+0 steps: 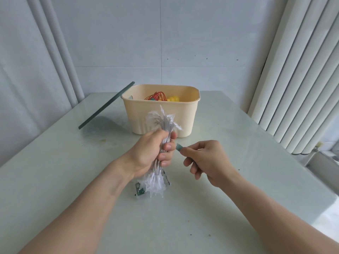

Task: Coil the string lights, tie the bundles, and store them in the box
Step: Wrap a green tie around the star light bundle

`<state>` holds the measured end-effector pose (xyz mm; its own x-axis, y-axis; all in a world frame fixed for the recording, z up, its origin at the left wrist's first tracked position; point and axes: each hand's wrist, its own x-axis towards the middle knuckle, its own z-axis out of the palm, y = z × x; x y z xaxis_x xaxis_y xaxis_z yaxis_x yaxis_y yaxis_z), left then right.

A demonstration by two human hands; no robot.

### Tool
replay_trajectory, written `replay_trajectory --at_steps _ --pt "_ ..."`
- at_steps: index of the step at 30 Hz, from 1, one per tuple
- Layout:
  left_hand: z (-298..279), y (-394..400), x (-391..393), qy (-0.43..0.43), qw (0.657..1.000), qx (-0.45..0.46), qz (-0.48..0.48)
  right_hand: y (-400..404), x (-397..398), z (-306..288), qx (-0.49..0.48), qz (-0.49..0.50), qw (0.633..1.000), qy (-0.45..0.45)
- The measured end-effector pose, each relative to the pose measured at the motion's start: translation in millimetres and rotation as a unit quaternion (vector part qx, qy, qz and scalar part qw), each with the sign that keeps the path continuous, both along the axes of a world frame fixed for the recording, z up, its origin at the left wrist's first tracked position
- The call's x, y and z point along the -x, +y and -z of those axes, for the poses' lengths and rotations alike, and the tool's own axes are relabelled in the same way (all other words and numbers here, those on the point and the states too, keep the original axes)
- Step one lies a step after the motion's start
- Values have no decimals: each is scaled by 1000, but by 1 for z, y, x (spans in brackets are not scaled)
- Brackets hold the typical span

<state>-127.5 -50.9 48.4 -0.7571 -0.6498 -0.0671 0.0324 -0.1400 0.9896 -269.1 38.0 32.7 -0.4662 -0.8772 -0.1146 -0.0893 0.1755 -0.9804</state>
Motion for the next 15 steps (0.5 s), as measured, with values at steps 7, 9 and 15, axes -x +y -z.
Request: replay_trajectory --at_steps 7,9,15 --pt "7 8 7 -46 994 99 22 2 4 0 41 -20 997 -67" --pt "8 8 7 -43 994 93 34 2 7 1 49 -37 995 -79" --pt "10 9 8 -40 994 94 35 4 14 -1 47 -130 963 -230"
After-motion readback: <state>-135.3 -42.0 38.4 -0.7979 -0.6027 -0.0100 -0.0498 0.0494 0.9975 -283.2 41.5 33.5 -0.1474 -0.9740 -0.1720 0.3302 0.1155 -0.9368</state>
